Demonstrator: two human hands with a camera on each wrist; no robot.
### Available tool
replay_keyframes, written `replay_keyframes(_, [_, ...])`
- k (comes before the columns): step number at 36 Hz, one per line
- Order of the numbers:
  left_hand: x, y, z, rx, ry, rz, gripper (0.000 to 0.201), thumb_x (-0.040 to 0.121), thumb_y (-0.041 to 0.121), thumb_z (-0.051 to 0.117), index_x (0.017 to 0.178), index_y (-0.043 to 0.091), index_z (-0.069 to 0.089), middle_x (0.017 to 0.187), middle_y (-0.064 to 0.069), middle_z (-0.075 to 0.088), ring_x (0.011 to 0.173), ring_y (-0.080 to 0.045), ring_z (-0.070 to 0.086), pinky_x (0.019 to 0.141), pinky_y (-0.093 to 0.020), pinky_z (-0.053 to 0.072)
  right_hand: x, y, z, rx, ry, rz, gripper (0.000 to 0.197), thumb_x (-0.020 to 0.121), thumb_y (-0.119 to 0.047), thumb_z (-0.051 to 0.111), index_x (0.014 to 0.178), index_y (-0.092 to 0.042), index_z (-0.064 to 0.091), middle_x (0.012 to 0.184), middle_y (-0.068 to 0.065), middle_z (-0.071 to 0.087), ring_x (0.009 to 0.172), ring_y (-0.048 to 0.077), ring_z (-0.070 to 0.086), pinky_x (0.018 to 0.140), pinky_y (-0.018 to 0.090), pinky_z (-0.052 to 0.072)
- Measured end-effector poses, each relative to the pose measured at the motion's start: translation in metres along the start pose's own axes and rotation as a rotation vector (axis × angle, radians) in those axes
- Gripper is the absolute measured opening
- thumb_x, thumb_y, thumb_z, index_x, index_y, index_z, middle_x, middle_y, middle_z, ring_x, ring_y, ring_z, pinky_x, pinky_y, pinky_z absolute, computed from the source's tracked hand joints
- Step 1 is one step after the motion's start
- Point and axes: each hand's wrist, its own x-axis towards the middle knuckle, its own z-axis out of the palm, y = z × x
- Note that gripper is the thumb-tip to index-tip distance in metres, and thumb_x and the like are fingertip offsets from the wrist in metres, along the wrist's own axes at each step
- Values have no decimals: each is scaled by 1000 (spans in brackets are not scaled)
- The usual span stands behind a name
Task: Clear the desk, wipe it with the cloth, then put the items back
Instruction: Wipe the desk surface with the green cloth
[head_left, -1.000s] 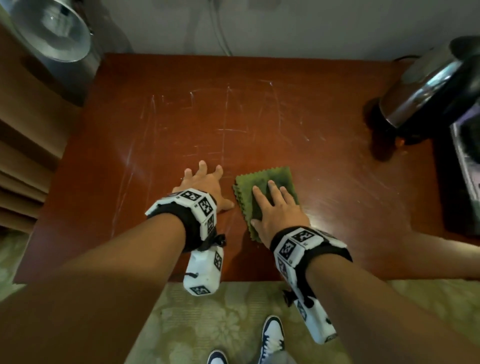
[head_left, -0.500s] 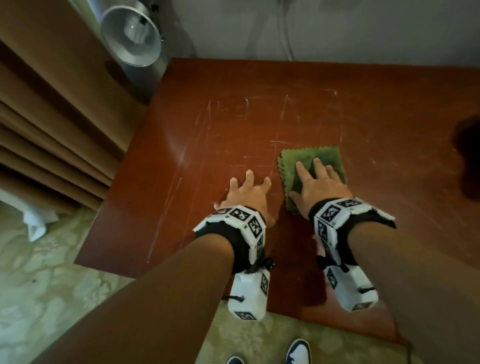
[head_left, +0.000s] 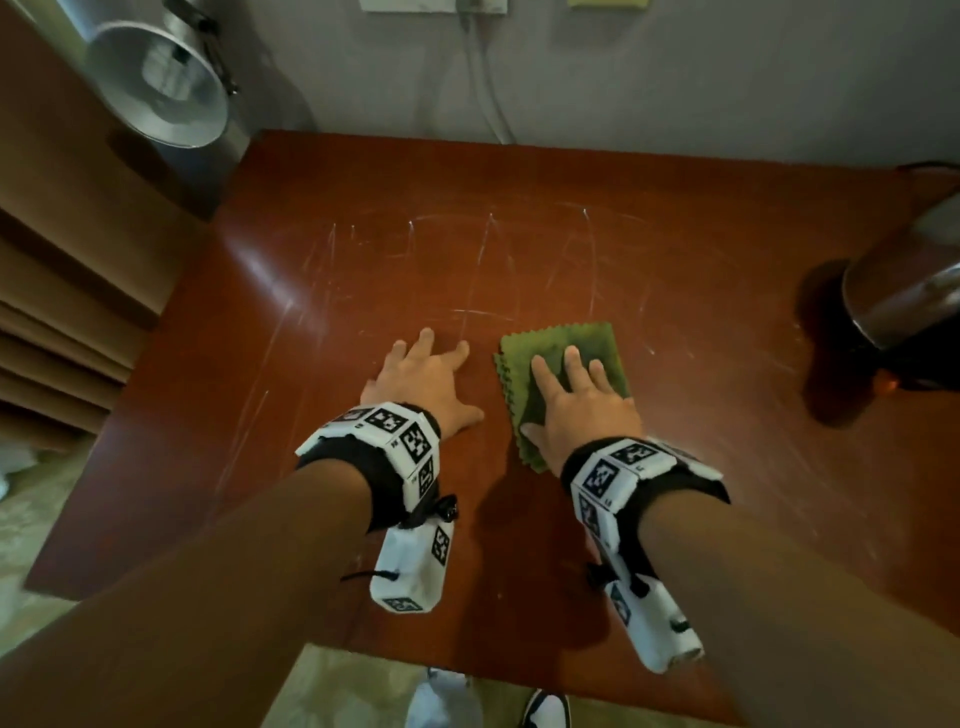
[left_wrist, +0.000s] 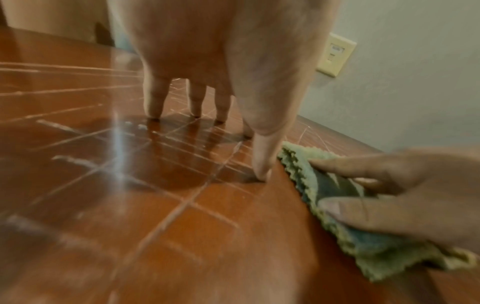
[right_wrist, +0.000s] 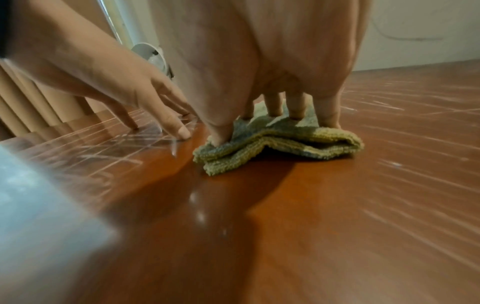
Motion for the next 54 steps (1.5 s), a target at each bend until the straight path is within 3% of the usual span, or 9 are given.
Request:
replay_keyframes(4, [22, 0, -20, 54, 10, 41, 83, 80, 62, 65, 149, 48, 21, 163, 5, 4, 148, -30, 9, 112, -64, 17, 27, -8, -21, -21, 16, 18, 75, 98, -51, 41, 154, -31, -6, 161, 3, -15, 147, 32, -3, 115, 55, 16])
replay_keyframes(10, [55, -4, -44, 13, -12, 94, 81, 77, 57, 72, 145, 51, 29, 162, 7, 5, 148, -28, 7, 113, -59, 24, 65, -15, -52, -89, 85, 55, 76, 96, -56, 40, 154, -31, -2, 162, 4, -6, 147, 33, 5, 115, 59, 8])
replay_keyframes(15, [59, -5, -52, 19, -56, 105, 70, 82, 50, 71, 142, 54, 33, 162, 10, 2, 148, -27, 5, 108, -56, 29, 84, -24, -65, -3, 85, 107, 77, 96, -51, 47, 154, -30, 2, 162, 5, -6, 147, 33, 6, 112, 48, 28])
replay_keyframes(19, [58, -6, -54, 38, -80, 143, 70, 84, 47, 71, 142, 52, 33, 162, 7, 4, 147, -29, 7, 106, -57, 32, 72, -21, -57, -13, 102, 111, 72, 95, -56, 41, 153, -31, 8, 162, 3, -1, 146, 32, 12, 108, 47, 32])
replay_keyframes(23, [56, -6, -51, 46, -14, 155, 70, 82, 48, 71, 143, 50, 35, 161, 5, 11, 146, -31, 14, 107, -59, 32, 49, -10, -49, -7, 60, 118, 57, 101, -52, 23, 153, -31, 18, 162, 0, 8, 142, 31, 27, 105, 46, 35])
replay_keyframes(28, [58, -10, -49, 3, 162, 161, 71, 83, 51, 68, 144, 35, 36, 150, 3, 35, 135, -27, 33, 108, -50, 35, 44, -11, -38, -79, 42, 112, 72, 98, -50, 41, 155, -27, 4, 162, 3, 1, 145, 31, 16, 105, 44, 36])
replay_keyframes(35, [79, -21, -60, -48, 94, 105, 84, 80, 57, 68, 150, 39, 25, 161, 2, 12, 147, -28, 11, 115, -52, 24, 84, -14, -62, -73, 117, 147, 71, 97, -51, 42, 154, -30, 4, 162, 6, 2, 145, 33, 15, 102, 47, 39])
replay_keyframes(43, [104, -11, -73, 19, -6, 145, 92, 77, 64, 67, 151, 40, 18, 162, 6, 1, 148, -29, 0, 113, -61, 19, 130, -13, -97, -80, 163, 188, 69, 97, -54, 39, 153, -32, 5, 162, 5, 2, 145, 34, 15, 103, 50, 37])
replay_keyframes(54, [116, -4, -80, -64, -57, 137, 86, 81, 54, 70, 150, 42, 20, 162, 9, -5, 148, -28, -7, 112, -66, 12, 166, -8, -125, -140, 197, 177, 68, 97, -55, 36, 153, -30, 6, 161, 8, 5, 141, 39, 22, 104, 53, 36])
